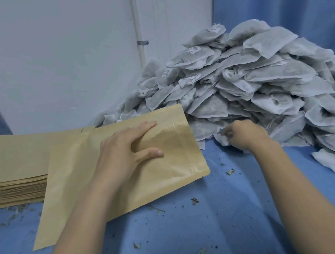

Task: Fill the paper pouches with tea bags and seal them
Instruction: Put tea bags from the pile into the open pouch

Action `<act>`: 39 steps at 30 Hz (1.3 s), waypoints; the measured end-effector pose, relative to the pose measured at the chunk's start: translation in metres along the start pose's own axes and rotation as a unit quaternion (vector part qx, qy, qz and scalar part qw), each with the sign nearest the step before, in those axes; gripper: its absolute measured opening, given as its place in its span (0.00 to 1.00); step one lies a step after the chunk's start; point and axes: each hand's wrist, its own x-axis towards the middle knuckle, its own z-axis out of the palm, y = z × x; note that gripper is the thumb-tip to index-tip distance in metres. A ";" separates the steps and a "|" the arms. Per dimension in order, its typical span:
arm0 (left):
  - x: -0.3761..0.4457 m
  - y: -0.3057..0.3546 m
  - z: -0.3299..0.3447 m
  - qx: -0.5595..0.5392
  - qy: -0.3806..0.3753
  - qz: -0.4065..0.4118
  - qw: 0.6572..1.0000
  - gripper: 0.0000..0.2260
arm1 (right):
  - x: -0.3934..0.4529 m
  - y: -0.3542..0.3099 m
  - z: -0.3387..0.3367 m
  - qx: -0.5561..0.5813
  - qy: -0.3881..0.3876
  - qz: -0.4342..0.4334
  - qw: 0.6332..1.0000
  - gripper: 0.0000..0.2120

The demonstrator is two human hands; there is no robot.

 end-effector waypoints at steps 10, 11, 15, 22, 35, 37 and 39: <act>0.001 -0.001 -0.004 -0.010 0.033 -0.006 0.999 0.29 | -0.017 -0.008 -0.049 0.625 -0.049 -0.096 0.773 0.07; 0.000 0.000 -0.003 -0.012 0.035 -0.001 0.999 0.30 | -0.019 -0.012 -0.049 0.620 -0.078 -0.119 0.772 0.05; -0.001 0.012 0.003 -0.021 0.013 0.046 0.999 0.28 | -0.024 -0.041 -0.043 0.537 -0.128 -0.179 0.814 0.06; -0.001 0.018 0.007 -0.054 -0.012 0.083 0.995 0.25 | -0.033 -0.081 -0.026 0.433 -0.145 -0.169 0.873 0.11; -0.024 0.047 -0.032 -0.163 -0.023 0.061 0.985 0.15 | -0.088 -0.053 -0.087 0.196 -0.146 -0.307 0.920 0.18; -0.032 0.061 -0.040 -0.222 -0.012 0.065 0.973 0.09 | -0.102 -0.061 -0.084 0.174 -0.072 -0.343 0.920 0.13; -0.043 0.075 -0.046 -0.235 -0.015 0.071 0.969 0.07 | -0.120 -0.073 -0.076 0.204 -0.034 -0.373 0.905 0.13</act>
